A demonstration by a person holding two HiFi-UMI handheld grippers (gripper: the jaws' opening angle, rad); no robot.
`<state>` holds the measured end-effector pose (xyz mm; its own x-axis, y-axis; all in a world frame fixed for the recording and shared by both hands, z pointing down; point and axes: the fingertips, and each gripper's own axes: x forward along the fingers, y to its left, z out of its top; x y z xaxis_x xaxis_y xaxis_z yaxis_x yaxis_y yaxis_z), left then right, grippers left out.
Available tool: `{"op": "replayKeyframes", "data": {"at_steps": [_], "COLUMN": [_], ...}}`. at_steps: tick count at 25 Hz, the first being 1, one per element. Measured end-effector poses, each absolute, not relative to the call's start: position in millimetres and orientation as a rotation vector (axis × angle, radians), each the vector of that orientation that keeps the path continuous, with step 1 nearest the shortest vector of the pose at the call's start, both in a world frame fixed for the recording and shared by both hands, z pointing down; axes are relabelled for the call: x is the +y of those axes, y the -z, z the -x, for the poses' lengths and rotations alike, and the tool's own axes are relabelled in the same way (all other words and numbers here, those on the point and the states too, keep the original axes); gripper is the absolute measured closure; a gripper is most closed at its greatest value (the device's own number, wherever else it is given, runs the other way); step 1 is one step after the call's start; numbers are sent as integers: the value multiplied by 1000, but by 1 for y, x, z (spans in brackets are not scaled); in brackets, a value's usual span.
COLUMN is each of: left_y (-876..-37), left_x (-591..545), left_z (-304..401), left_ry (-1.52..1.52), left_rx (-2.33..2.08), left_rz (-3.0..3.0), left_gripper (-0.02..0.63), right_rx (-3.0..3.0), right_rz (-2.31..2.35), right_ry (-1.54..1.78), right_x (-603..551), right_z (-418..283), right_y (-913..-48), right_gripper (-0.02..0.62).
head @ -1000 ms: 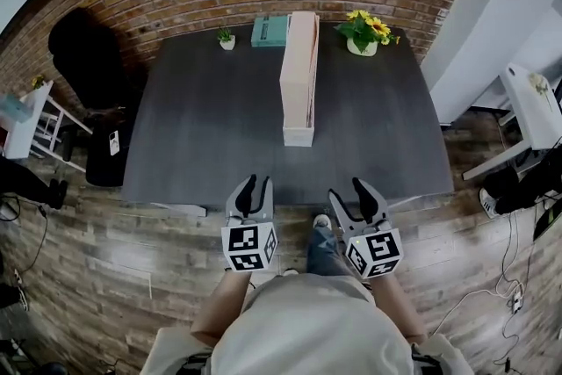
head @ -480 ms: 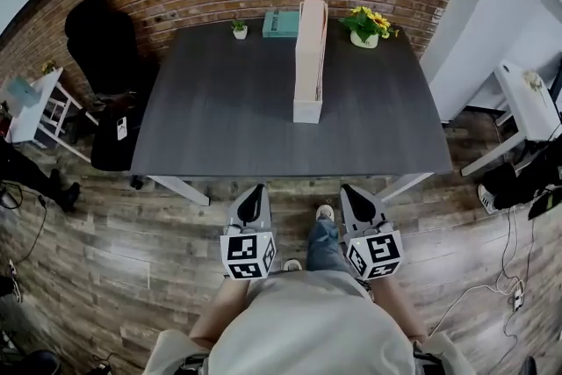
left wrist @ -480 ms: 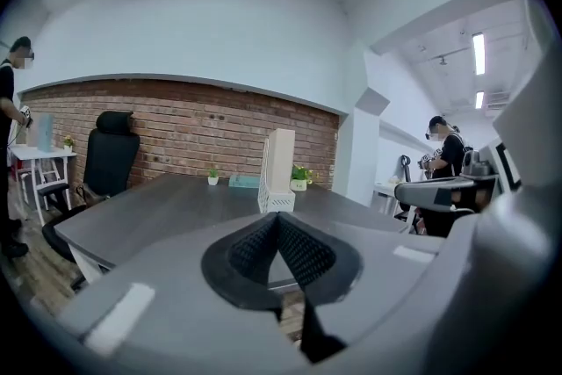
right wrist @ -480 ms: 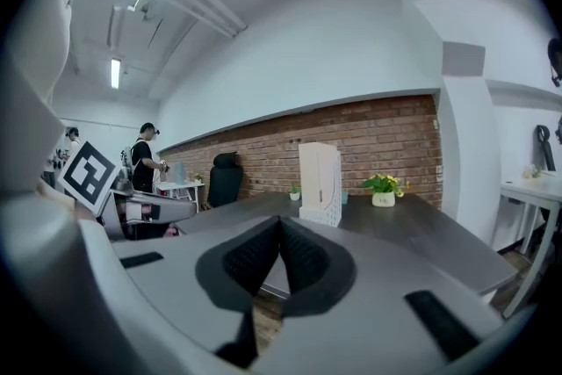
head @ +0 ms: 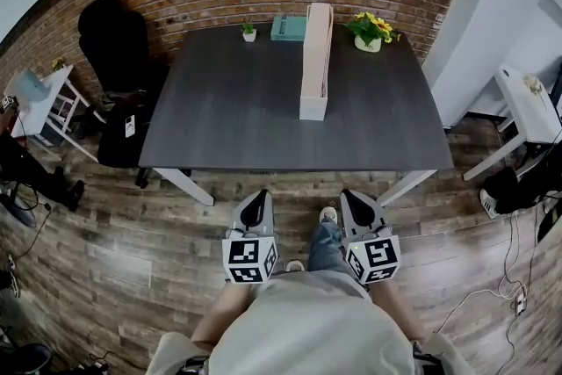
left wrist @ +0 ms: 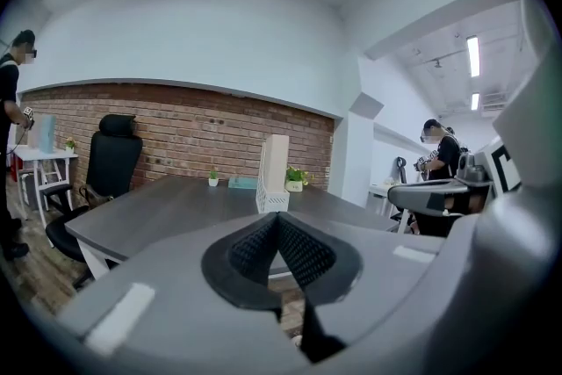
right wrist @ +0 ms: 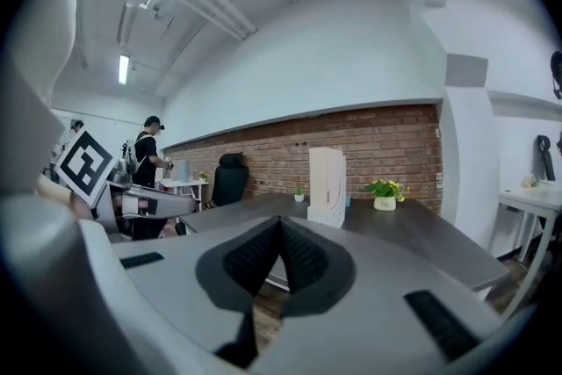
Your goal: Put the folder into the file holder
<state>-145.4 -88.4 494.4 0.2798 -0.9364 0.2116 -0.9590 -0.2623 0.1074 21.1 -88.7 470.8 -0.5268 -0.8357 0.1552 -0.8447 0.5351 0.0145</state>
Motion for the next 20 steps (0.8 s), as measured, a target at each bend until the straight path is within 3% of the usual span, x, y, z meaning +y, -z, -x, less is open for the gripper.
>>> {"op": "replayKeyframes", "data": {"at_steps": [20], "left_y": [-502], "left_x": [-87], "left_z": [135], "left_ry": [-198], "left_rx": [-1719], "left_rz": [-2354], "left_gripper": [595], "right_rx": [-2626], "right_rz": [-1470], "right_ry": [-131], "right_x": [-88], "right_z": [-25], "right_y": [-475], "right_gripper": [592]}}
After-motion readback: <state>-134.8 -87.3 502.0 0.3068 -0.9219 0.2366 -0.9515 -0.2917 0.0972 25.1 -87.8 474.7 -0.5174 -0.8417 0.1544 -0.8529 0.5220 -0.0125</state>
